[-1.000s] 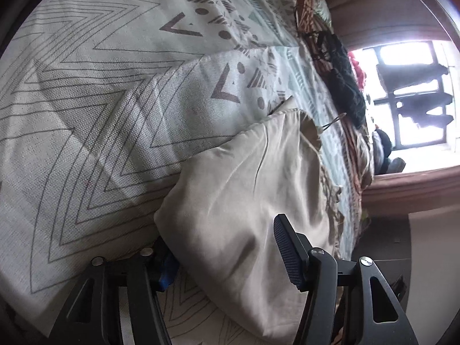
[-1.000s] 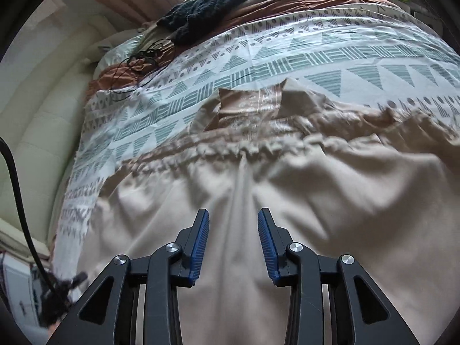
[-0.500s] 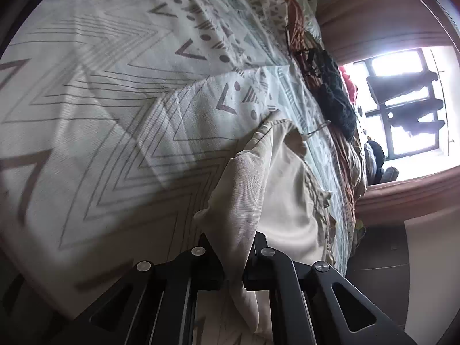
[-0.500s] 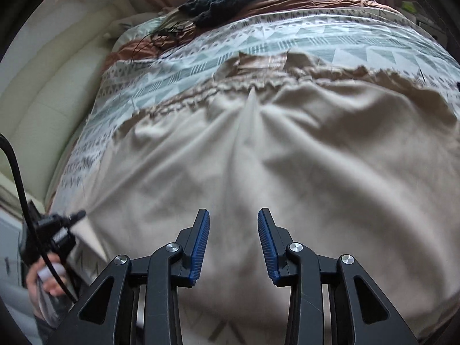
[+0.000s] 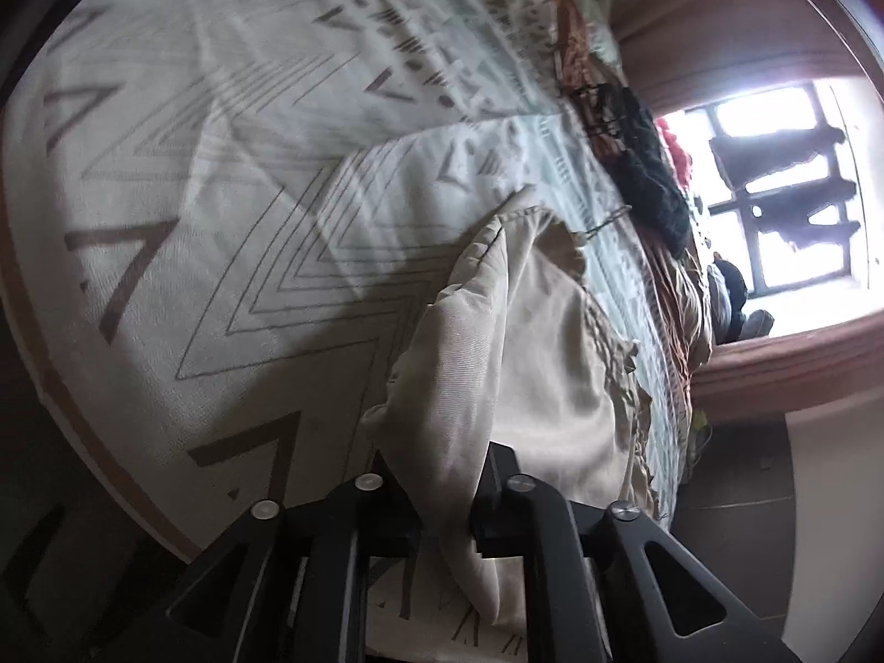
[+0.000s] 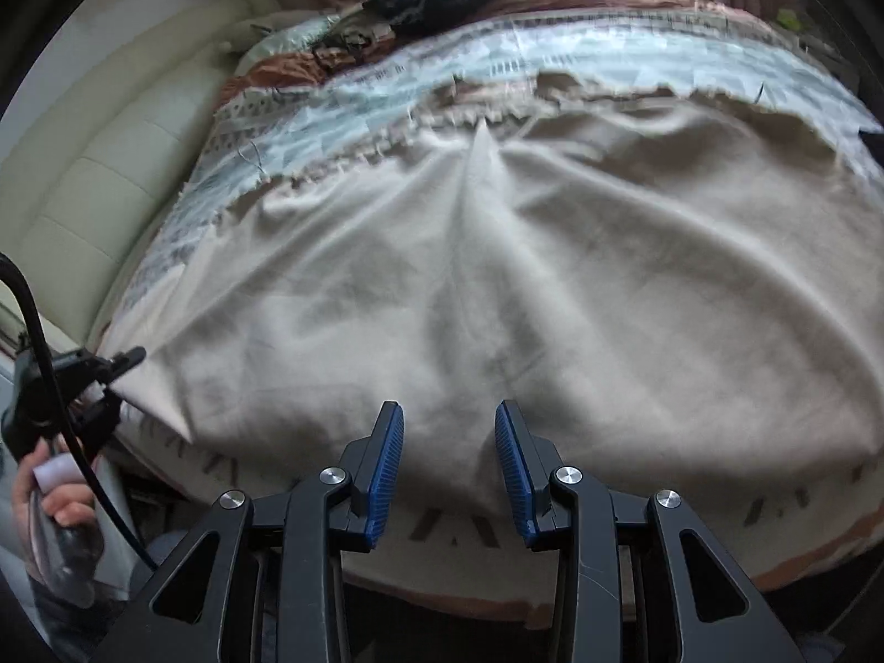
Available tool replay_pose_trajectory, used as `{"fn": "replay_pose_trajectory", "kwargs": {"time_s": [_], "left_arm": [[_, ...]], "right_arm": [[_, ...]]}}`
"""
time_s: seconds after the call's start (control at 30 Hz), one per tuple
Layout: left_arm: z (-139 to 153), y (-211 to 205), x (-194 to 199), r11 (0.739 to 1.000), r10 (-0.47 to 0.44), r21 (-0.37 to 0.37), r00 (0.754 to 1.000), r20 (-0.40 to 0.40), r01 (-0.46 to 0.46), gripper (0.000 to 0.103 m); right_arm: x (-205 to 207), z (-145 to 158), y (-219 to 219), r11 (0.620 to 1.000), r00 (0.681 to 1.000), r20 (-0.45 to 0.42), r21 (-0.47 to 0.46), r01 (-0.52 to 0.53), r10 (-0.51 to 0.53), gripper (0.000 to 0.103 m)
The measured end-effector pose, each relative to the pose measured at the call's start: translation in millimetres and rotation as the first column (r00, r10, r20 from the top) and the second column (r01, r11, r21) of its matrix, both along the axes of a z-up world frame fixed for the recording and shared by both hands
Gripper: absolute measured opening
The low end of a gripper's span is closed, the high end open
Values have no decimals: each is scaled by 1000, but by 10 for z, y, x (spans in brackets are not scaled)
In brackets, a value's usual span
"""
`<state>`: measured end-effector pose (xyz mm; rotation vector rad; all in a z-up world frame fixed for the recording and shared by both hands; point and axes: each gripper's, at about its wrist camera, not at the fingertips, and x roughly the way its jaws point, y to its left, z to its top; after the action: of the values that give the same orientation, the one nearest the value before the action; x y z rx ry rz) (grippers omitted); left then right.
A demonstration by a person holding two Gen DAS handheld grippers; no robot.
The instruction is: Fold large clothes
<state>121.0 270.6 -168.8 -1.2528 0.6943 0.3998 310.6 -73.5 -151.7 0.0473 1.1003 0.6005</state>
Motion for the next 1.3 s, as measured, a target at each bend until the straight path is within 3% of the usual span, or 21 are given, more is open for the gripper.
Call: {"fn": "replay_pose_trajectory", "kwargs": {"time_s": [0.17, 0.27, 0.4, 0.53, 0.6, 0.67, 0.87, 1.07, 1.3], "left_arm": [[-94, 27, -17, 999, 3, -33, 1000, 15, -3, 43], [-101, 11, -3, 1000, -9, -24, 1000, 22, 9, 49], [-166, 12, 51, 999, -23, -27, 1000, 17, 23, 49], [-188, 45, 81, 999, -30, -16, 999, 28, 30, 49], [-181, 50, 90, 1000, -27, -7, 999, 18, 28, 43], [-157, 55, 106, 1000, -25, 13, 1000, -5, 25, 15], [138, -3, 167, 997, -52, 62, 997, 55, 48, 9], [682, -180, 359, 988, -117, 117, 982, 146, 100, 8], [1307, -516, 751, 970, -222, 154, 948, 230, 190, 7]], "right_arm": [[108, -201, 153, 997, 1000, 21, -82, -6, 8, 35], [191, -218, 211, 996, 999, 32, -86, 6, -3, 35], [271, -227, 201, 999, 999, 18, -39, 34, -33, 34], [203, -146, 76, 998, 998, 13, 7, 61, -61, 27], [132, -86, 27, 998, 998, 27, 3, 58, -58, 27], [86, -31, 5, 999, 998, 33, -2, 50, -50, 27], [-98, 55, 16, 999, 997, 72, -30, 44, -42, 27], [-181, -183, 100, 996, 998, 62, -89, 28, -22, 25], [-2, -267, -42, 998, 998, 6, 8, 63, -64, 17]]}}
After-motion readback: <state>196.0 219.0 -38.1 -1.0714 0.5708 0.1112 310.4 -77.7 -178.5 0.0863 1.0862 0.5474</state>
